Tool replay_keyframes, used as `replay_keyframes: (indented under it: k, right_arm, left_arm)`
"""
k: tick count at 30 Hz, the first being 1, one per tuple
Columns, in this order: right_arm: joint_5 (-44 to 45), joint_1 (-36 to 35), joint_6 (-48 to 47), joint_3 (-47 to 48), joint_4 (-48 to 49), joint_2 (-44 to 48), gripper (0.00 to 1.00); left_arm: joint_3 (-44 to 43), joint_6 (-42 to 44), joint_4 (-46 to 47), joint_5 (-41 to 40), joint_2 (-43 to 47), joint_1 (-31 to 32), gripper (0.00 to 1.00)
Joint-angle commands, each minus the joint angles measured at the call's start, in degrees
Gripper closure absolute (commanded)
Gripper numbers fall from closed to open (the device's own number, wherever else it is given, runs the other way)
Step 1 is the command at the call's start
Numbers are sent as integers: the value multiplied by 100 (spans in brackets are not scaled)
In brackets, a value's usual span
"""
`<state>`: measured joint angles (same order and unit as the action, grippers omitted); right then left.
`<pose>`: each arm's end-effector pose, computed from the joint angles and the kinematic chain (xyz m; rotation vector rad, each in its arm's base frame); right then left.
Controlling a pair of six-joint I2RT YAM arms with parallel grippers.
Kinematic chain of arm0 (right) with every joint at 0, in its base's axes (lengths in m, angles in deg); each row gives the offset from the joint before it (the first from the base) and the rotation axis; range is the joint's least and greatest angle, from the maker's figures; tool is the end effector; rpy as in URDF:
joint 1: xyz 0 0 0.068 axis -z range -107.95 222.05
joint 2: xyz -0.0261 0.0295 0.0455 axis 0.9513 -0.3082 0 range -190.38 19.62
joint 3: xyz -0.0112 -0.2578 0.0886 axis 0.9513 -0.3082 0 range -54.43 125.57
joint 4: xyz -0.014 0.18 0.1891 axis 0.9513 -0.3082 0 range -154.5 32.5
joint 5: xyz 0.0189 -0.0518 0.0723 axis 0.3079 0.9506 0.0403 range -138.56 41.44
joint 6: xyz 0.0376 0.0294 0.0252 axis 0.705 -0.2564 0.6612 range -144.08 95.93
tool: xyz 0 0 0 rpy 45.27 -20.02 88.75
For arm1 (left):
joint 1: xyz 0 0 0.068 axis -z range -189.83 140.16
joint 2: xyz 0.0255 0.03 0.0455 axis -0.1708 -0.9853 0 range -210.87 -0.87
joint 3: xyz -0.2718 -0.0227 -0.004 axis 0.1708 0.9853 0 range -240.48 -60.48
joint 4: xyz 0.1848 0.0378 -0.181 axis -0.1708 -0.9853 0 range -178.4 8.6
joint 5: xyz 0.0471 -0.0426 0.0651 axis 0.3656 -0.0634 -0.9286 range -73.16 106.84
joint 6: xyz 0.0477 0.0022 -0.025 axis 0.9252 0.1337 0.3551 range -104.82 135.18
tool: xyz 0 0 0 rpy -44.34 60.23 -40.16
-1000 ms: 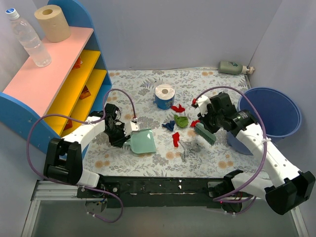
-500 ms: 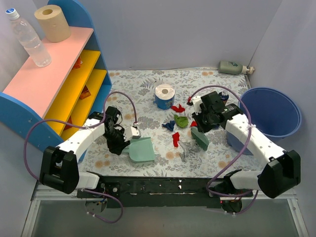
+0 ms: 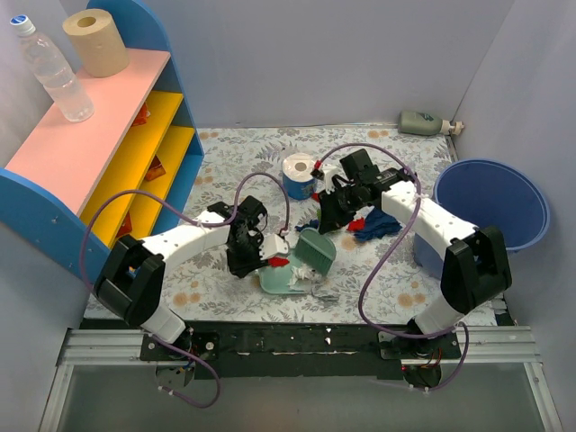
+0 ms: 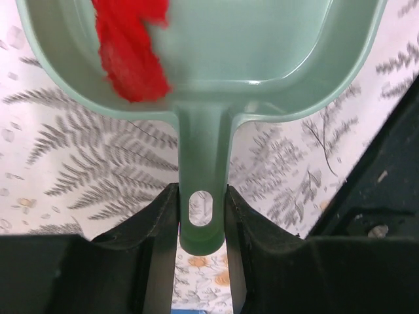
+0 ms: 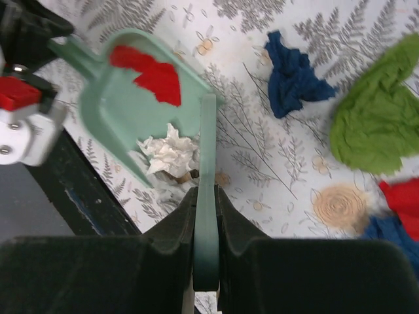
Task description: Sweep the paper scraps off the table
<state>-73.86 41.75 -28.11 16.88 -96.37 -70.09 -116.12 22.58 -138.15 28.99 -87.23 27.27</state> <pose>0.2750 0.1783 0.2677 -0.9272 2.4236 0.7386 0.1943 -0.1563 0.1946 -1.1849 -2.8770 0.3375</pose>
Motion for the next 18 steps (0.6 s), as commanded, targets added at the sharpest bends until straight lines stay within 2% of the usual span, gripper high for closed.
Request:
replay_keyframes:
  k: [1,8,12,18]
  right_arm:
    - [-1003,-11,139,541,398,-152,99]
    - [-705,376,158,1069,30,67,99]
    - [39,517,-299,1157,-322,549,99]
    - [990,517,-976,868,-788,999,99]
  left_arm:
    - [-527,-529,498,148,-204,43,100]
    - [-519,-573,577,201,-215,34,100]
    - [-457,-660,551,131,163,-1,100]
    - [-395,-459,-116,-291,419,-10,100]
